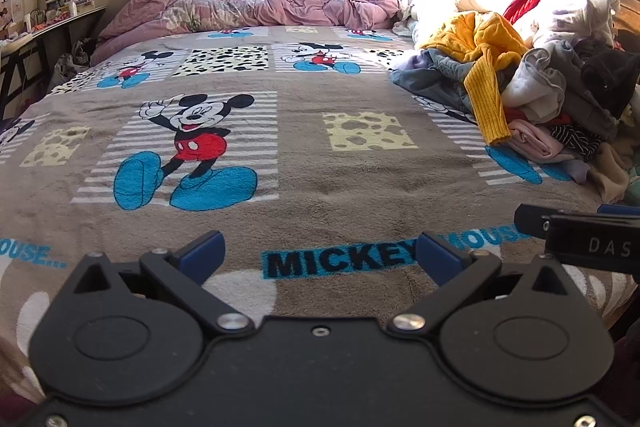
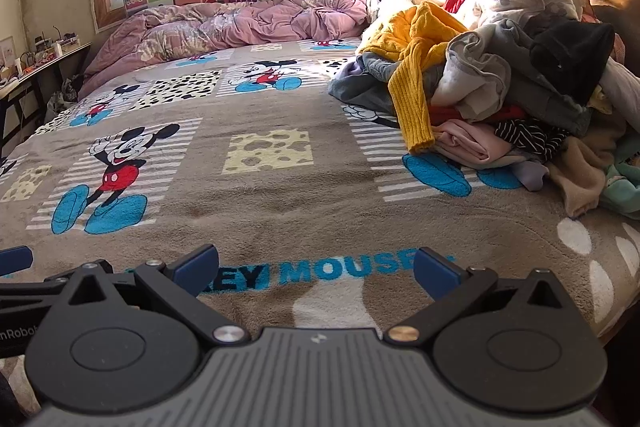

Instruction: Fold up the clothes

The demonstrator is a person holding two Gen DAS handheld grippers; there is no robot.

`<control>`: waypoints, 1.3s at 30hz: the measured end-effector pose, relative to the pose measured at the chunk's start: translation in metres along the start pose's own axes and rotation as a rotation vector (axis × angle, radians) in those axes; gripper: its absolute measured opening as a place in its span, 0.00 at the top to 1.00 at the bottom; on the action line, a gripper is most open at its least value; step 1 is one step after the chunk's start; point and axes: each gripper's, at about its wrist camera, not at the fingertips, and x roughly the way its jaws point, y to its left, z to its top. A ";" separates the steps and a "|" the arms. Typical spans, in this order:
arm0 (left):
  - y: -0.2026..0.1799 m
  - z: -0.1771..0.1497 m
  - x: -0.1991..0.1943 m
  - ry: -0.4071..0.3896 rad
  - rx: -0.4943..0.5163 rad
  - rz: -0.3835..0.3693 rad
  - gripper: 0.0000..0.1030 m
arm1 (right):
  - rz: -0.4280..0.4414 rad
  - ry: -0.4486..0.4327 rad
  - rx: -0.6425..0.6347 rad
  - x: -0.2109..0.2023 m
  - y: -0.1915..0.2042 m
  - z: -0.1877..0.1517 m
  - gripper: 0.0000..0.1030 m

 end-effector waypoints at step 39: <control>0.003 0.000 0.000 -0.013 -0.005 0.015 0.00 | -0.008 0.003 -0.014 0.000 0.005 -0.002 0.00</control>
